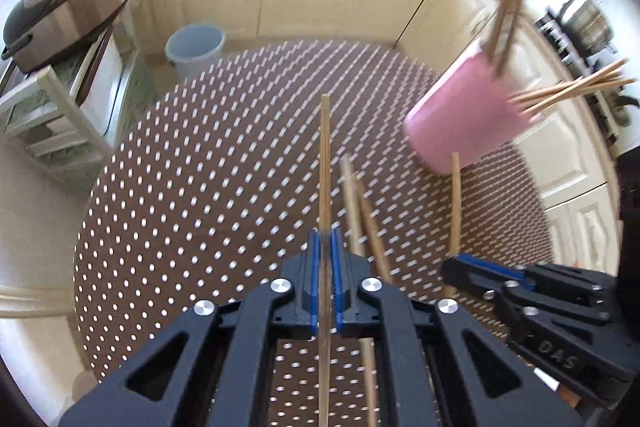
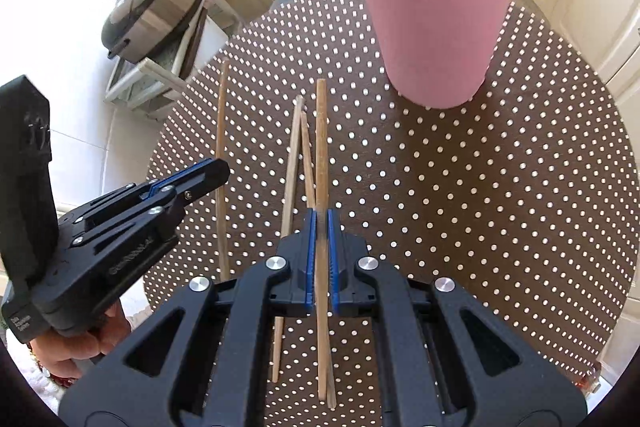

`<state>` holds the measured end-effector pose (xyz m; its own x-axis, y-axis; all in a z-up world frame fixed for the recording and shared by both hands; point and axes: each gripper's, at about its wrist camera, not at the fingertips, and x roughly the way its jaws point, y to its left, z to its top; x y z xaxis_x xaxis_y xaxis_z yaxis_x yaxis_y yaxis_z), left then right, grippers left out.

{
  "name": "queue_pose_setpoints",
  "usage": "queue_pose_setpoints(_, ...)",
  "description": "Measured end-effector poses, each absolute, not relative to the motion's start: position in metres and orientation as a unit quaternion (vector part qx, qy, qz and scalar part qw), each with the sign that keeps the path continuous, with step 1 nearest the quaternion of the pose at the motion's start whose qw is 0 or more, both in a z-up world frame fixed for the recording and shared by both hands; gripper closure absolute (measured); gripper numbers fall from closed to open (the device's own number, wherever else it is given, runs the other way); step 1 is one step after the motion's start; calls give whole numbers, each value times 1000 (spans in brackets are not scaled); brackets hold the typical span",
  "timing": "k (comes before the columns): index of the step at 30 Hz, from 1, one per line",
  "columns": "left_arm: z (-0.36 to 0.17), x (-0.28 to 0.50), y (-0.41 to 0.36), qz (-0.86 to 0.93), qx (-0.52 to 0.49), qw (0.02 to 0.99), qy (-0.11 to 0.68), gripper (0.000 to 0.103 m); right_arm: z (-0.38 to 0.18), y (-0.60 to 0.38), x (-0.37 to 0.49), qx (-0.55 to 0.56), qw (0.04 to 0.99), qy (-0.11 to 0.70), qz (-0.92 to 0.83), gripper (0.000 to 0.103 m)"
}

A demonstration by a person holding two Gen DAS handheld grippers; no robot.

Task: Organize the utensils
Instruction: 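Lift both held chopsticks upright and carry them over the pink cup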

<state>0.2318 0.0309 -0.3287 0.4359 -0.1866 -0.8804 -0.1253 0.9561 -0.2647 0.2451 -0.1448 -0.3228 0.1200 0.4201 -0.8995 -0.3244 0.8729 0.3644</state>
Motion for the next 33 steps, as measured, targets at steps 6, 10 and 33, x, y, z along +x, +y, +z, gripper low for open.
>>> queue_pose_setpoints(6, -295, 213, 28, -42, -144, 867, 476, 97, -296, -160, 235, 52, 768, 587, 250, 97)
queue_pose_setpoints(10, -280, 207, 24, -55, -137, 878, 456, 97, -277, -179, 228, 59, 780, 570, 250, 97)
queue_pose_setpoints(33, -211, 183, -6, -102, -96, 911, 389, 97, -200, -193, 204, 71, 834, 501, 221, 97)
